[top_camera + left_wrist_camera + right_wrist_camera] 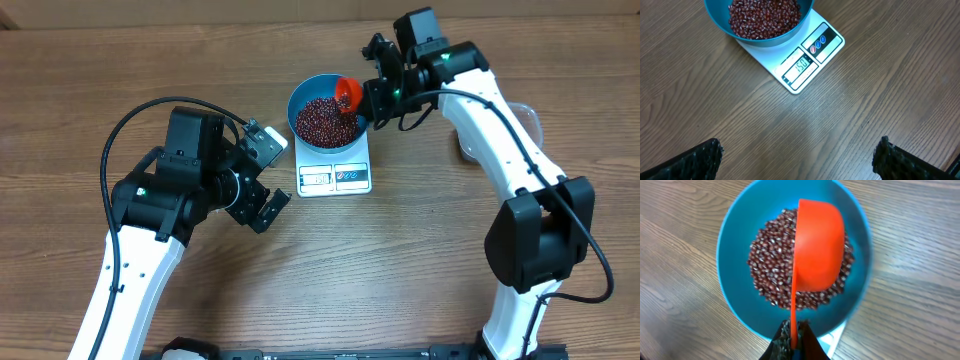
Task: Scoop item into bowl and weigh 150g on scale
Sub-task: 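Carry the empty scoop right away from the bowl toward the tub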
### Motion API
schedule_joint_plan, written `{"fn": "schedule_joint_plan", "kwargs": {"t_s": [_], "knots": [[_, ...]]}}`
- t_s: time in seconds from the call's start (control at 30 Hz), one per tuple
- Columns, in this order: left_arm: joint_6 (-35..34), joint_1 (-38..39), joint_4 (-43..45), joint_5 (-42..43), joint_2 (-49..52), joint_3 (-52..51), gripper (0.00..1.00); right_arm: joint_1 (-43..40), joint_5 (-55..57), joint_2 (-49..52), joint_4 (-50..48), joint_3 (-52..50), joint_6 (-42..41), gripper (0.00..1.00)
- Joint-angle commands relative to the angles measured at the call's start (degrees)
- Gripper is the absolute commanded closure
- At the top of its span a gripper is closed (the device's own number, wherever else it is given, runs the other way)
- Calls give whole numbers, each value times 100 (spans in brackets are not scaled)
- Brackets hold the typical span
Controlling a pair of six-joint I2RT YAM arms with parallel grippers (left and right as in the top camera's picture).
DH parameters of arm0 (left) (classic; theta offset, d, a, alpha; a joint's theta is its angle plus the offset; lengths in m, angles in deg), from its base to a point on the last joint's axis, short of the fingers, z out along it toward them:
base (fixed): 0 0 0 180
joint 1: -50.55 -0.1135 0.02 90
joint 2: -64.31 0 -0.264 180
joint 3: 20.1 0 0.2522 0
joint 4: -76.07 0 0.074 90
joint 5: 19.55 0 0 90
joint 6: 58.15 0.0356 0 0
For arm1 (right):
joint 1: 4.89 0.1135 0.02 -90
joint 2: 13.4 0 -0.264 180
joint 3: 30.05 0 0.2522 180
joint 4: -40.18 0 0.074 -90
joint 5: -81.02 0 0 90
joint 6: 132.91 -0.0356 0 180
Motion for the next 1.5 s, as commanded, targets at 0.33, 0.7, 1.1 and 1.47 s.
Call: {"fn": "schedule_joint_plan", "kwargs": {"t_s": [0.33,0.7,1.1,1.47], "knots": [[4,11,4,4,37,149,0,-166,-824,-291,133,190,-20,96],[4,11,4,4,37,149,0,-188,-1351,-518,293,201,-17,96],[4,11,4,4,37,149,1,-850,-415,-1399,1307,201,48,96],[4,11,4,2,37,149,0,-2339,205,-1488,2114,199,415,96]]}}
